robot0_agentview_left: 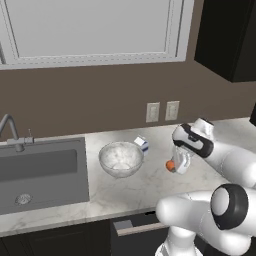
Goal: Gather the eggs and milk located in the vicinity of the sink area and place them right next to the bowl.
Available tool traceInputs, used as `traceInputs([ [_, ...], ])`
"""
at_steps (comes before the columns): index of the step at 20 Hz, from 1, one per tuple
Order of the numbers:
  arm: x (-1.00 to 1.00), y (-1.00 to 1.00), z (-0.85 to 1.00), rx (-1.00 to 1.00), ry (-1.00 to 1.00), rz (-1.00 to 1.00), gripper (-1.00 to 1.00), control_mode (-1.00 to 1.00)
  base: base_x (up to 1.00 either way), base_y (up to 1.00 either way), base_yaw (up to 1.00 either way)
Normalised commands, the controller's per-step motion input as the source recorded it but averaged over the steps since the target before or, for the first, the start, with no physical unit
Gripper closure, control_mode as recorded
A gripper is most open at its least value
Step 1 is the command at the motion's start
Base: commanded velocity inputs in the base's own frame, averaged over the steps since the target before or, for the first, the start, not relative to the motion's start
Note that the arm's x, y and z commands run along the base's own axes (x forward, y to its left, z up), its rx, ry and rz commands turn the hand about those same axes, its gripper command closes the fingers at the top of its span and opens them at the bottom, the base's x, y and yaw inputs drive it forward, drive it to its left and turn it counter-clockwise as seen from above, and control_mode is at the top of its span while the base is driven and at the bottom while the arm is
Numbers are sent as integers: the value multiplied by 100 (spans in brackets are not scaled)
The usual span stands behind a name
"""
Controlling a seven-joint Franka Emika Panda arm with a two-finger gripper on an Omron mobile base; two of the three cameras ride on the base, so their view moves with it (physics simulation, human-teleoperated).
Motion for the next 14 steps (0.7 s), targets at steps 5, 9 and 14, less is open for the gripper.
traceInputs([
  [5, 16, 48, 0, 13, 0, 7, 100, -100, 0, 0, 0],
  [9, 10, 49, 0, 5, 0, 6, 100, -100, 0, 0, 0],
  [14, 0, 26, -13, 0, 2, 3, 100, -100, 0, 0, 0],
])
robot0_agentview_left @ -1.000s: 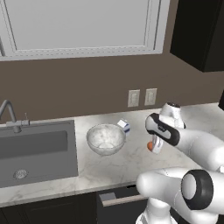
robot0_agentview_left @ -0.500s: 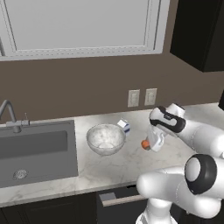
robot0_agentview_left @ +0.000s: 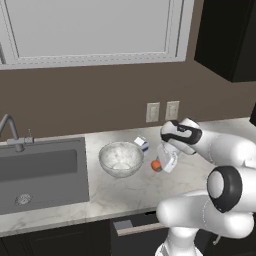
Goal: Gather the eggs and milk located in the vicinity of the sink area and place them right next to the bowl.
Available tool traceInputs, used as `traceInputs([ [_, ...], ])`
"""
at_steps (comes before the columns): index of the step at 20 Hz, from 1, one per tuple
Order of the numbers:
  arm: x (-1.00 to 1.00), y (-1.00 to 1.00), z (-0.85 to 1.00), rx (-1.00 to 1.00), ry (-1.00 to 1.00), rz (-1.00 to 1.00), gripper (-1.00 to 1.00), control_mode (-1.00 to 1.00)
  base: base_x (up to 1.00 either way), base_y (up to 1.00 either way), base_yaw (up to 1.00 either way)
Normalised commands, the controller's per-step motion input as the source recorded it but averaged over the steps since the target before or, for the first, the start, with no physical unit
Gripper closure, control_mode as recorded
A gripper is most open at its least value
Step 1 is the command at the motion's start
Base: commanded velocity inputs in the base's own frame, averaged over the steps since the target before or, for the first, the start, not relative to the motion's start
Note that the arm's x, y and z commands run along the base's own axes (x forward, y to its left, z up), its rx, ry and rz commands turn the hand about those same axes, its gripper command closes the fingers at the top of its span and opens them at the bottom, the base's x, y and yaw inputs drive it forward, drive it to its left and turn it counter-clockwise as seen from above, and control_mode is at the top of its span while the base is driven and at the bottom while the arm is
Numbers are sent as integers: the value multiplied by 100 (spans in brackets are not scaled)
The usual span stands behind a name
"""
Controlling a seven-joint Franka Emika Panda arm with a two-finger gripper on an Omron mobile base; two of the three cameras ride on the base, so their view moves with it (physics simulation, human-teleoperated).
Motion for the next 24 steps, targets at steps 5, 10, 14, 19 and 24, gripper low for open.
traceInputs([
  [5, 1, 12, -21, 0, 0, 0, 100, -100, 0, 0, 0],
  [10, 15, 10, -4, 0, 0, 0, 100, -100, 0, 0, 0],
  [14, 11, 10, 0, 0, 0, 0, 100, -100, 0, 0, 0],
  [19, 8, 1, -2, 0, 0, 0, 100, -100, 0, 0, 0],
  [24, 19, 4, 0, 0, 0, 0, 100, -100, 0, 0, 0],
])
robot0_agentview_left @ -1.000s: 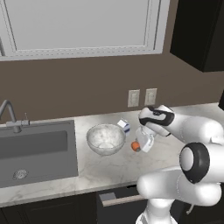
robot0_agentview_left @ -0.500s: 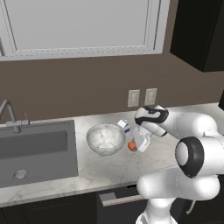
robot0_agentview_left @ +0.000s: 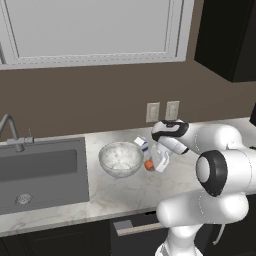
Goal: Gather the eggs and milk located in the vicinity of the sink area and place them right next to the bowl.
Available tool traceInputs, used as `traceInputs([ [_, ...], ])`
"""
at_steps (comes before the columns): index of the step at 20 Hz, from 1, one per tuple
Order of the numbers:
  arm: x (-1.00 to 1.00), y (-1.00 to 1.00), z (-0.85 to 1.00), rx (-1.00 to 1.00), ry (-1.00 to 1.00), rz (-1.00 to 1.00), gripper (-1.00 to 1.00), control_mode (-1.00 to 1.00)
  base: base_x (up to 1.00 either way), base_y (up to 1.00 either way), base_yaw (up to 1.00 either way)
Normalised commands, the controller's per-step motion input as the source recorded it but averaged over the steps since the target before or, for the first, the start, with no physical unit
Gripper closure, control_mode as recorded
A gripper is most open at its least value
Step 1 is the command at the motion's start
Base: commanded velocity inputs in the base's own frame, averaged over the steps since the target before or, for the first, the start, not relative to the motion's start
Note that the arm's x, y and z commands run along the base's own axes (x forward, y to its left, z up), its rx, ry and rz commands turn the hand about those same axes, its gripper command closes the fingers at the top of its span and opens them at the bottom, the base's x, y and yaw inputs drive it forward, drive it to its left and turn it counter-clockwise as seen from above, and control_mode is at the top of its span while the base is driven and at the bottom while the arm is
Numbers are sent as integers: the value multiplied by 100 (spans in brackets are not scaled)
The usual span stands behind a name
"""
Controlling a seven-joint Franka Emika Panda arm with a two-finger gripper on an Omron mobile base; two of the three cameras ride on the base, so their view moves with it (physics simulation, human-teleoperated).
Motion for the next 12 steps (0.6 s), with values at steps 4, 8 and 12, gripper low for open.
traceInputs([
  [4, 13, 7, 0, 0, 0, 0, 100, -100, 0, 0, 0],
  [8, 4, 8, -7, 0, 0, 0, 100, -100, 0, 0, 0],
  [12, 6, 7, -12, 0, 0, 0, 100, -100, 0, 0, 0],
])
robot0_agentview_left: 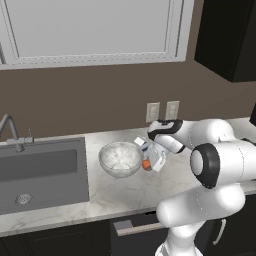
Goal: Gather the eggs and milk located in the vicinity of the sink area and place them right next to the bowl.
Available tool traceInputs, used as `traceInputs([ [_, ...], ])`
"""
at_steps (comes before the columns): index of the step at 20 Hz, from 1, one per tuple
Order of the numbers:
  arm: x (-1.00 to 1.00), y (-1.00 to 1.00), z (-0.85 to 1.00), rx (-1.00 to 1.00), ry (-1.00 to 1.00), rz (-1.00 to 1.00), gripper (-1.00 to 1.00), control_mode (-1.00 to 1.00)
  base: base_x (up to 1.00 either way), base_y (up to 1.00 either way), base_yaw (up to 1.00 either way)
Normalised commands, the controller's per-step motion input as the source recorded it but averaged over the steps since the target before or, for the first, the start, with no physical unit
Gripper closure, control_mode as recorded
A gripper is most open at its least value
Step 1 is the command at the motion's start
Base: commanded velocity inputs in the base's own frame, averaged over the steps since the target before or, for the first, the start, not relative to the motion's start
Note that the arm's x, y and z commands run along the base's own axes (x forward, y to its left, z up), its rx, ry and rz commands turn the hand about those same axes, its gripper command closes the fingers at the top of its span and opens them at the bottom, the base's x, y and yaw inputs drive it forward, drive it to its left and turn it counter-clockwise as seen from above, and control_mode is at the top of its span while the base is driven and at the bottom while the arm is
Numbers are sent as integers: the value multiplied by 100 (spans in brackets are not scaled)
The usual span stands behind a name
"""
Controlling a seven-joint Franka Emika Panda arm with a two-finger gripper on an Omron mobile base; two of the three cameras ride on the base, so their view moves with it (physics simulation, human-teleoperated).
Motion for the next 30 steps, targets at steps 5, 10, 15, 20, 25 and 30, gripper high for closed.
traceInputs([
  [5, 11, 6, -15, 0, 0, 0, 100, -100, 0, 0, 0],
  [10, 12, 8, -16, 0, 0, 0, 100, -100, 0, 0, 0],
  [15, 1, 1, -3, 0, 3, 0, 100, -100, 0, 0, 0],
  [20, 0, 0, 0, 0, 0, 0, -100, -100, 0, 0, 0],
  [25, 0, 0, 0, 0, 0, 0, -100, -100, 0, 0, 0],
  [30, -1, 0, 0, 0, 0, 0, -100, -100, 0, 0, 0],
])
